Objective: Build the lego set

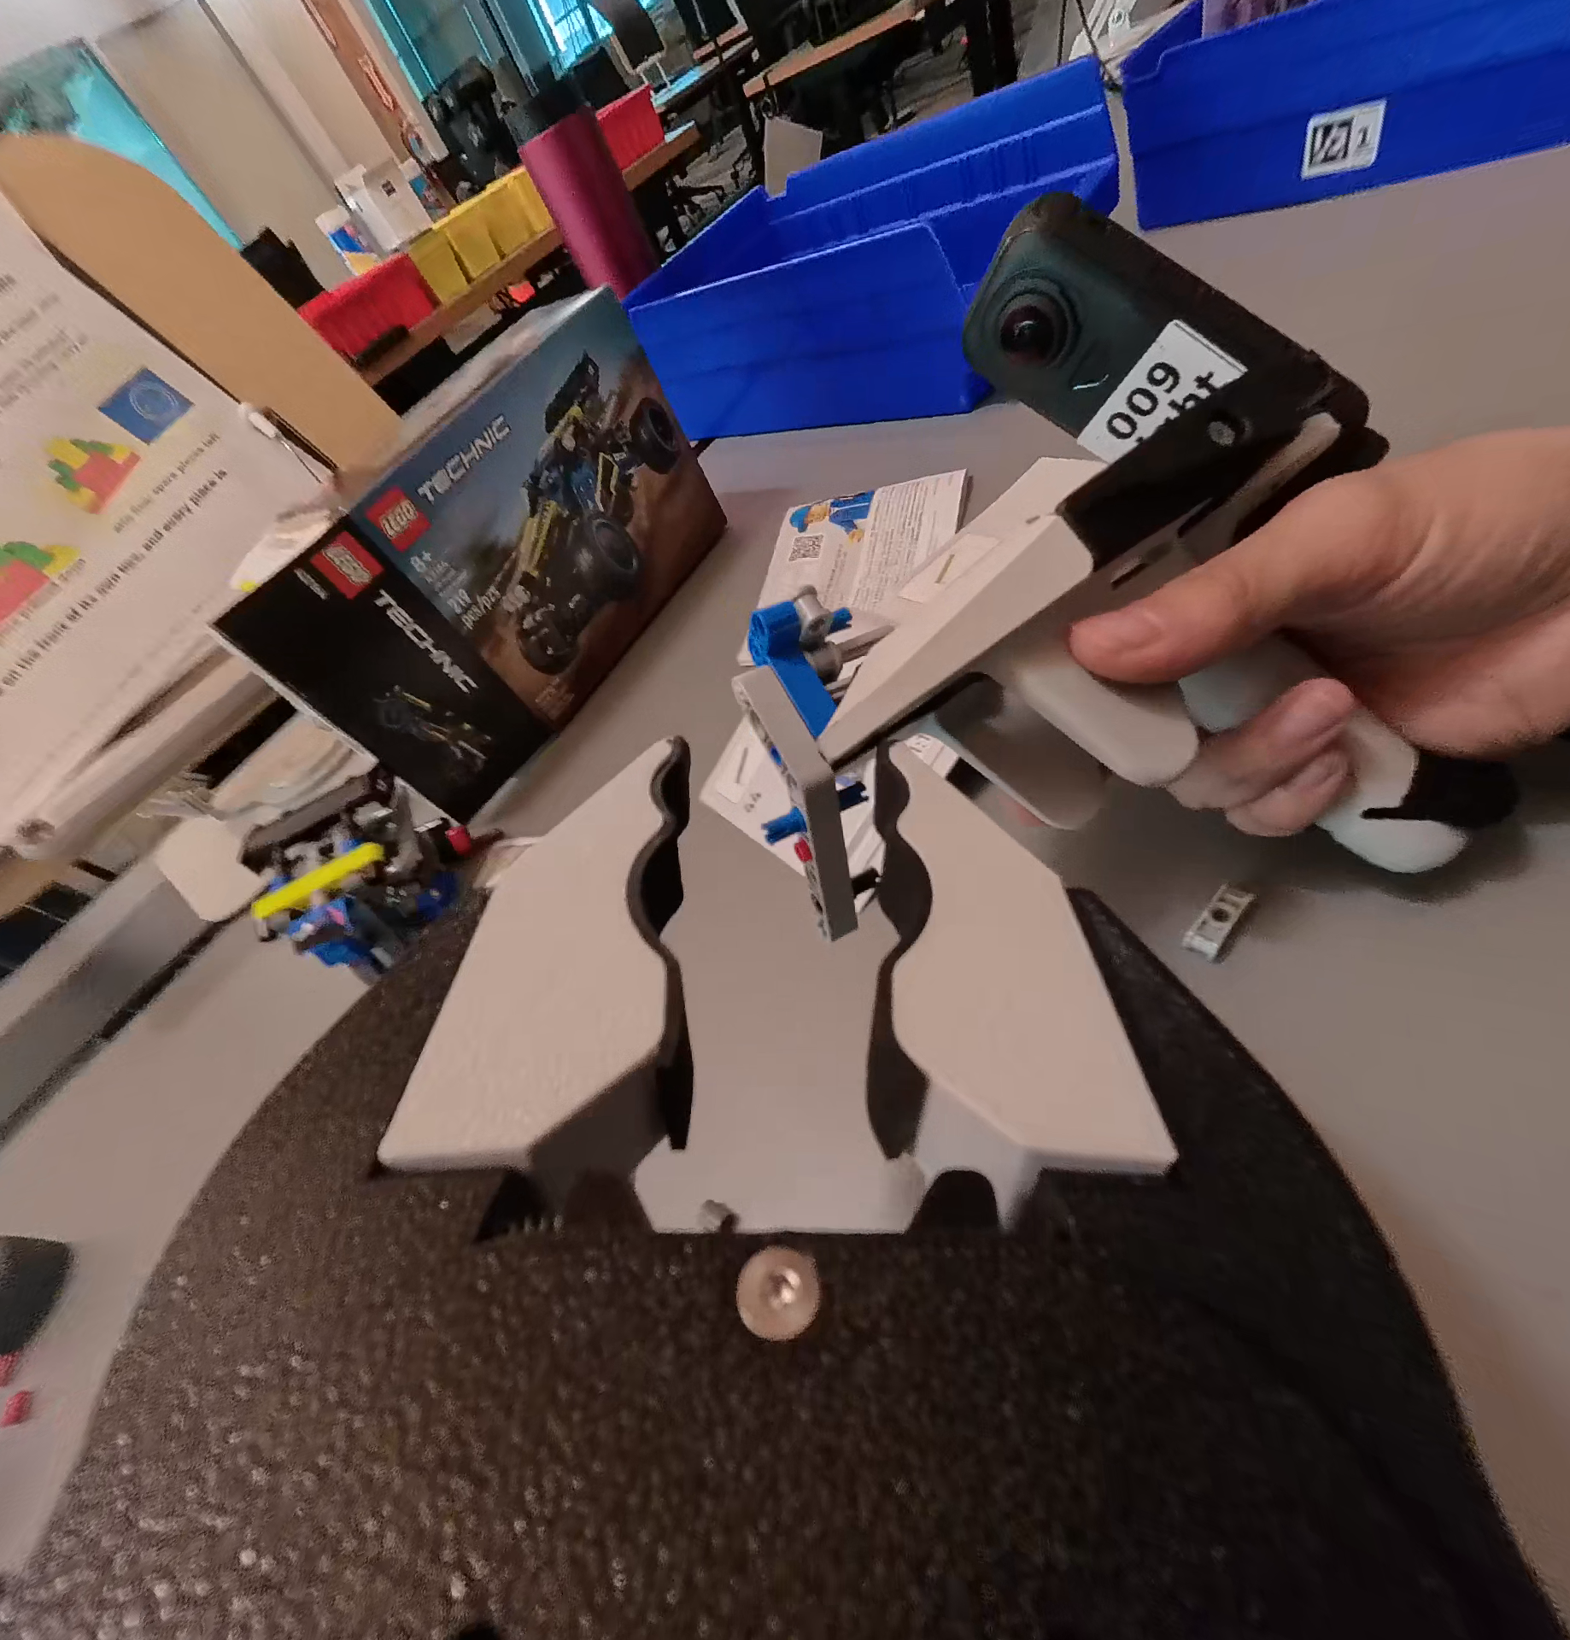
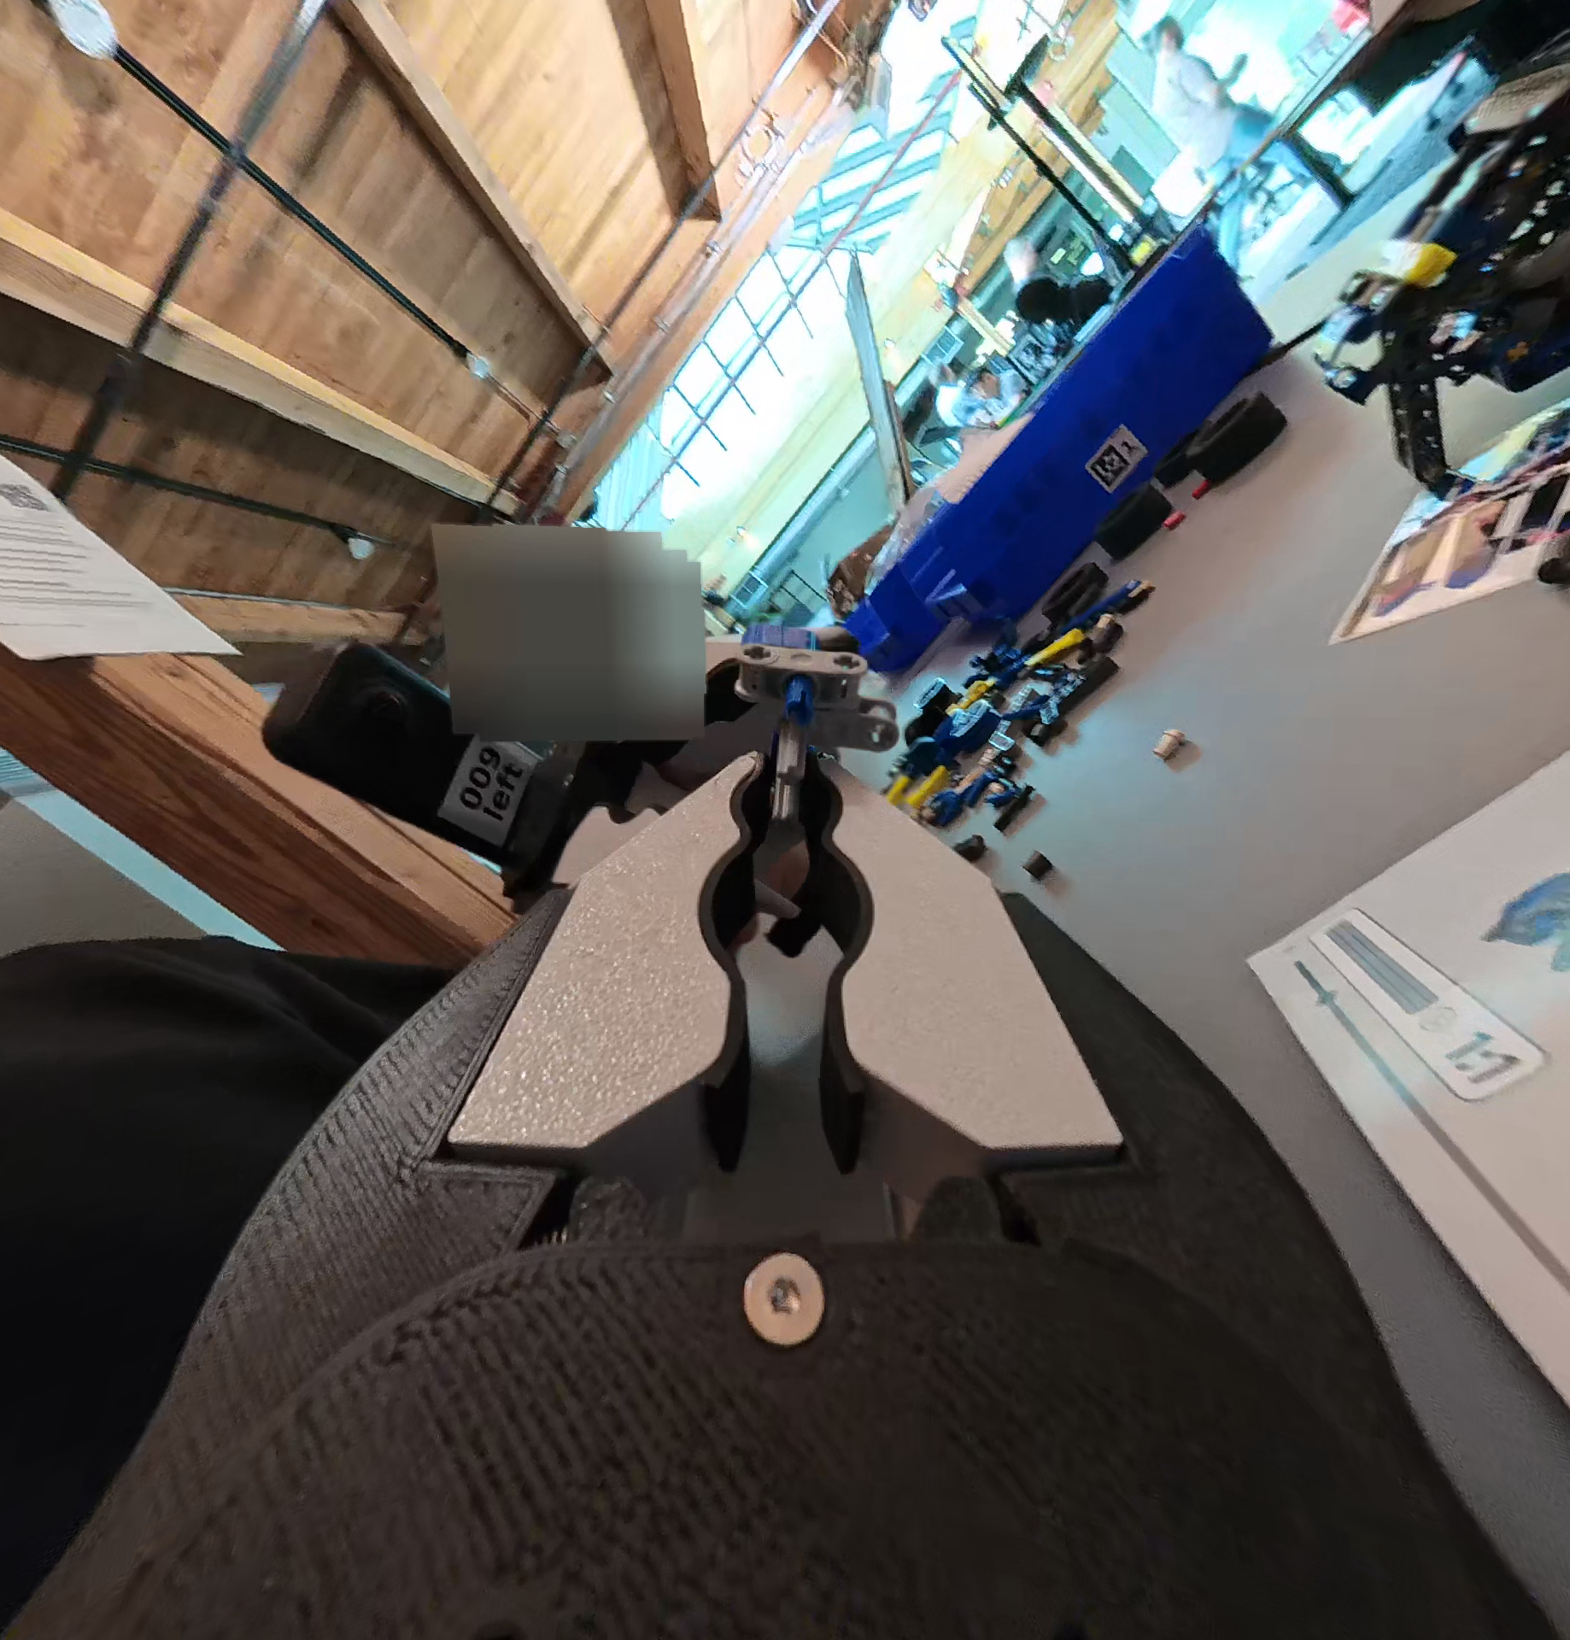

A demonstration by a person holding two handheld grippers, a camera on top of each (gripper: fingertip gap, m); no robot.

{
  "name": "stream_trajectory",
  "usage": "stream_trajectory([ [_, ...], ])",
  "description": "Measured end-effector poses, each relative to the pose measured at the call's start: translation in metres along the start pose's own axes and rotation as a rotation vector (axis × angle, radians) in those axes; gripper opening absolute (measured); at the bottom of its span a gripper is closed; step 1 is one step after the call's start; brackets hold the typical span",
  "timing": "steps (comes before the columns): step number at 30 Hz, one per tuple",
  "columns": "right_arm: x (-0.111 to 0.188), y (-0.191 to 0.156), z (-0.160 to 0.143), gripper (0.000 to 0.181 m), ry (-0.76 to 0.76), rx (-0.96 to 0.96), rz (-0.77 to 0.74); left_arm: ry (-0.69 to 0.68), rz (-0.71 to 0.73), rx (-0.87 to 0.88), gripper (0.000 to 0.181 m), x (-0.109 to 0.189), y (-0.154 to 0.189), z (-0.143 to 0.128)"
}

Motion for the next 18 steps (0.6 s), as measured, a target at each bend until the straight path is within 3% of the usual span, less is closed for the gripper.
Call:
stream_trajectory([
  [7, 0.010, -0.001, -0.012, 0.005, -0.191, 0.229, -0.086, 0.169, -0.326, 0.425, 0.038, 0.013, 0.009, 0.004],
  [10, 0.012, -0.009, -0.018, 0.005, -0.245, 0.275, -0.053, 0.192, -0.519, 0.629, 0.028, 0.018, 0.011, 0.004],
  [15, 0.010, -0.015, -0.027, 0.005, -0.294, 0.267, -0.019, 0.129, -0.732, 0.758, 0.026, 0.018, 0.028, -0.001],
  [18, 0.009, -0.017, -0.031, 0.005, -0.327, 0.261, -0.021, 0.140, -0.811, 0.840, 0.009, 0.021, 0.033, 0.000],
])
Point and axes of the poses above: each gripper's, where its closed fingertips meet, x back along the fingers, z out of its top, y = z × x across the jaws, the point moved 1 cm from there along x, back along the fingers, and after that the axes turned 7 degrees about -z, right-handed, at the moved point
